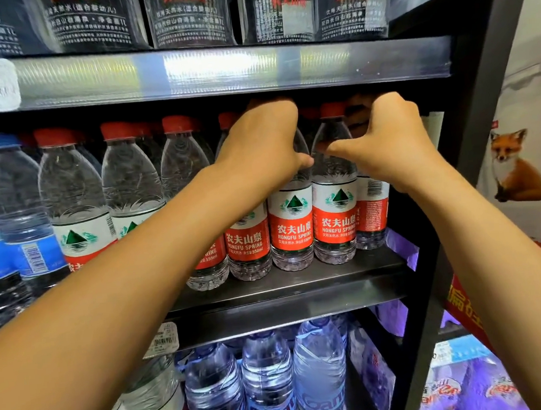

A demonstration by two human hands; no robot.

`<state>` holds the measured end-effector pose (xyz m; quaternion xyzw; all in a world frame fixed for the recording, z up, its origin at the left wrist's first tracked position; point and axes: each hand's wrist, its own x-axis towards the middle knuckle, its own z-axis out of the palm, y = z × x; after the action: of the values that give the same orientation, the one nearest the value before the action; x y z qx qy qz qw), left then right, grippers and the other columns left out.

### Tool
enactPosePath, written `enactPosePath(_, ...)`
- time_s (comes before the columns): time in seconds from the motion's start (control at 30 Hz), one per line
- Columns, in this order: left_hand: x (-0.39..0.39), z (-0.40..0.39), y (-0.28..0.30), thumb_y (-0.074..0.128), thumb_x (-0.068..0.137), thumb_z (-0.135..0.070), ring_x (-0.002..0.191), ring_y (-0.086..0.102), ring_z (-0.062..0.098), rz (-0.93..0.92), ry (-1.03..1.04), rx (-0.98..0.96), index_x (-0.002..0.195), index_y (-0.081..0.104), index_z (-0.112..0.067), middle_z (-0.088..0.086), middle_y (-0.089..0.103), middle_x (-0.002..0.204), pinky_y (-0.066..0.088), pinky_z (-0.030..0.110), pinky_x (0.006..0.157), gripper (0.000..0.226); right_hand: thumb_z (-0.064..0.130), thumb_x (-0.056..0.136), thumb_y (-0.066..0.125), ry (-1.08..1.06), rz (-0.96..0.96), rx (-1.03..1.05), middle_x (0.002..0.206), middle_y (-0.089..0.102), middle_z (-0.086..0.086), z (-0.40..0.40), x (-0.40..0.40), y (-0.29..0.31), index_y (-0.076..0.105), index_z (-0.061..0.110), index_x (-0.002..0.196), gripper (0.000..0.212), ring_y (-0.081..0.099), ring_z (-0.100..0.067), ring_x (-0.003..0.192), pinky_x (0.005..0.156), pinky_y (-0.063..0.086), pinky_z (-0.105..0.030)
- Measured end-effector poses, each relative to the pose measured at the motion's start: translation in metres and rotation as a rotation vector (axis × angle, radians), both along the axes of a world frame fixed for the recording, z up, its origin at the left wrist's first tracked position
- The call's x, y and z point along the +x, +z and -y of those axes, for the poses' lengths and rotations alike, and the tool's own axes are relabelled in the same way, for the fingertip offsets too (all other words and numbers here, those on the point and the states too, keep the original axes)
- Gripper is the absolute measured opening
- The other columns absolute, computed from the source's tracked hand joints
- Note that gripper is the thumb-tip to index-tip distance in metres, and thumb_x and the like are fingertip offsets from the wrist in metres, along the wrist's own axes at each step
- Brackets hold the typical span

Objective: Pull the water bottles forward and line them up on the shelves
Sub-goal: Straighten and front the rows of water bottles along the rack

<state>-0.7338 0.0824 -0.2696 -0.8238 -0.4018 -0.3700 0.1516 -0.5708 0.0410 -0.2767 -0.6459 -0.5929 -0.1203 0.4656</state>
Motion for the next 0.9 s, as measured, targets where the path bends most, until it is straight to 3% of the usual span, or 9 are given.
enactPosePath(0.2, 0.000, 0.002, -0.002, 0.080, 0.076, -0.043, 0.053, 0.031, 0.008, 0.007, -0.005, 0.008, 0.063, 0.029, -0.020, -0.003, 0.037, 0.061, 0.016, 0.026, 0.046, 0.058, 0.039, 0.073, 0.083, -0.030, 0.018, 0.017, 0.074, 0.059, -0.008, -0.002, 0.000, -0.007, 0.062, 0.003, 0.084, 0.043, 0.056, -0.020, 0.069, 0.046, 0.036, -0.026)
enactPosePath(0.37, 0.002, 0.006, -0.003, 0.072, 0.082, -0.048, 0.054, 0.033, 0.009, 0.030, -0.023, 0.053, 0.063, 0.030, -0.021, -0.004, 0.037, 0.061, 0.020, 0.029, 0.045, 0.054, 0.047, 0.075, 0.078, -0.002, 0.000, 0.126, 0.099, 0.066, -0.007, 0.009, 0.004, -0.013, 0.064, 0.007, 0.104, 0.052, 0.061, -0.021, 0.092, 0.074, 0.052, -0.038)
enactPosePath(0.43, 0.006, 0.008, -0.003, 0.067, 0.085, -0.050, 0.056, 0.037, 0.017, 0.031, -0.029, 0.093, 0.064, 0.027, -0.024, -0.006, 0.036, 0.063, 0.023, 0.030, 0.047, 0.051, 0.047, 0.080, 0.071, -0.013, 0.025, 0.214, 0.108, 0.067, -0.005, 0.016, 0.009, -0.012, 0.064, 0.011, 0.112, 0.049, 0.060, -0.019, 0.100, 0.084, 0.051, -0.033)
enactPosePath(0.5, 0.012, 0.009, -0.001, 0.062, 0.087, -0.047, 0.066, 0.042, 0.025, 0.021, -0.037, 0.112, 0.066, 0.026, -0.024, -0.008, 0.035, 0.065, 0.025, 0.030, 0.049, 0.048, 0.039, 0.085, 0.065, -0.084, 0.104, 0.249, 0.109, 0.063, -0.006, 0.018, 0.014, -0.010, 0.063, 0.011, 0.111, 0.038, 0.057, -0.022, 0.103, 0.082, 0.042, -0.026)
enactPosePath(0.57, 0.022, 0.009, 0.002, 0.059, 0.089, -0.042, 0.072, 0.041, 0.026, -0.008, -0.071, 0.122, 0.069, 0.027, -0.023, -0.009, 0.030, 0.066, 0.027, 0.031, 0.051, 0.042, 0.030, 0.087, 0.062, -0.170, 0.197, 0.157, 0.101, 0.052, -0.008, 0.016, 0.016, -0.008, 0.056, 0.011, 0.101, 0.024, 0.053, -0.028, 0.097, 0.074, 0.034, -0.027)
enactPosePath(0.67, 0.037, 0.006, 0.008, 0.054, 0.091, -0.039, 0.071, 0.040, 0.024, -0.056, -0.138, 0.056, 0.069, 0.026, -0.023, -0.009, 0.032, 0.069, 0.025, 0.030, 0.050, 0.039, 0.023, 0.088, 0.061, -0.260, 0.282, 0.003, 0.100, 0.053, -0.018, 0.011, 0.012, -0.004, 0.053, 0.009, 0.089, 0.016, 0.055, -0.039, 0.089, 0.067, 0.036, -0.033)
enactPosePath(0.77, 0.044, -0.004, 0.010, 0.053, 0.093, -0.037, 0.062, 0.038, 0.017, -0.082, -0.159, -0.021, 0.069, 0.027, -0.024, -0.007, 0.036, 0.072, 0.023, 0.028, 0.048, 0.037, 0.018, 0.085, 0.063, -0.330, 0.330, -0.068, 0.074, 0.046, -0.007, 0.007, 0.009, 0.004, 0.046, 0.009, 0.071, 0.024, 0.053, -0.035, 0.074, 0.056, 0.037, -0.030)
enactPosePath(0.83, 0.047, -0.009, 0.009, 0.052, 0.094, -0.036, 0.061, 0.036, 0.013, -0.092, -0.176, -0.052, 0.069, 0.028, -0.024, -0.006, 0.037, 0.072, 0.022, 0.028, 0.049, 0.037, 0.018, 0.086, 0.064, -0.352, 0.369, -0.152, 0.075, 0.045, -0.006, 0.004, 0.009, 0.009, 0.056, 0.005, 0.082, 0.015, 0.055, -0.036, 0.080, 0.060, 0.038, -0.032)
enactPosePath(0.9, 0.048, -0.013, 0.009, 0.054, 0.092, -0.034, 0.060, 0.034, 0.010, -0.075, -0.193, -0.067, 0.069, 0.028, -0.024, -0.005, 0.037, 0.072, 0.022, 0.028, 0.048, 0.036, 0.019, 0.087, 0.063, -0.352, 0.406, -0.191, 0.100, 0.058, -0.016, 0.001, 0.010, 0.015, 0.065, 0.004, 0.107, 0.025, 0.058, -0.039, 0.097, 0.070, 0.043, -0.034)
